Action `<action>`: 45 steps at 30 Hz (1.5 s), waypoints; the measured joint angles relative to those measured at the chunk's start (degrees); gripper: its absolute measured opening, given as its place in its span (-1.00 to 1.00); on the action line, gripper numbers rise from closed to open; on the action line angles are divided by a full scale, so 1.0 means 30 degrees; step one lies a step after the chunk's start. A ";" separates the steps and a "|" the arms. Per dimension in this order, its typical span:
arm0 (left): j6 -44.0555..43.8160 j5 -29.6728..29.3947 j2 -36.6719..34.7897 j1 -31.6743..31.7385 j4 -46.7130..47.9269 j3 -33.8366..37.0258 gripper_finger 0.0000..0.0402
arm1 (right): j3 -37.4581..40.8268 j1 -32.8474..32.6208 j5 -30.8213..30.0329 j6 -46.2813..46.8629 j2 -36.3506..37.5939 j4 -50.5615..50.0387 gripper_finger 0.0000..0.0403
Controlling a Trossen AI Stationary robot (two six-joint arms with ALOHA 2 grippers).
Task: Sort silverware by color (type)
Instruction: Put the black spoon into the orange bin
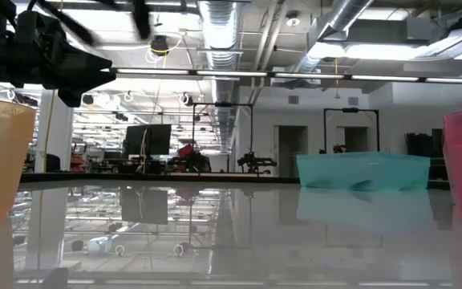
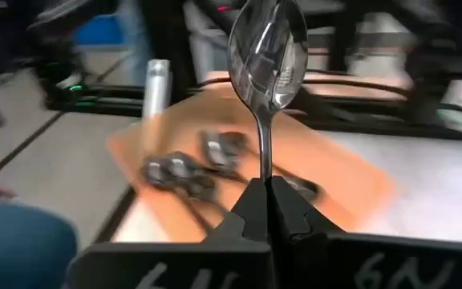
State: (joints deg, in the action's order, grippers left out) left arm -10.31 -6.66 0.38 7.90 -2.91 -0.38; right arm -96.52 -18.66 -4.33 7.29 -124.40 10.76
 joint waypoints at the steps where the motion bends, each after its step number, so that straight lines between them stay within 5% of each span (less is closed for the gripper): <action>1: 0.0000 -0.0003 -0.0011 0.0000 0.0002 0.0000 -0.18 | -0.0981 -0.0064 0.0477 -0.0298 -0.0602 -0.0383 -0.99; 15: 0.0000 -0.0001 -0.0007 0.0007 0.0006 0.0000 -0.18 | -1.2880 0.0801 0.6973 -0.1148 -0.7814 -0.4117 -0.99; 45: 0.0000 -0.0007 0.0240 0.0007 0.0005 0.0000 -0.18 | -1.2411 0.1523 0.7215 -0.1441 -0.9018 -0.3709 -0.87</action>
State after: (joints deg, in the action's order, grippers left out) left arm -10.31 -6.68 1.10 7.92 -2.90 -0.38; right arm -133.75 -14.09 17.31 2.96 -151.46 -0.37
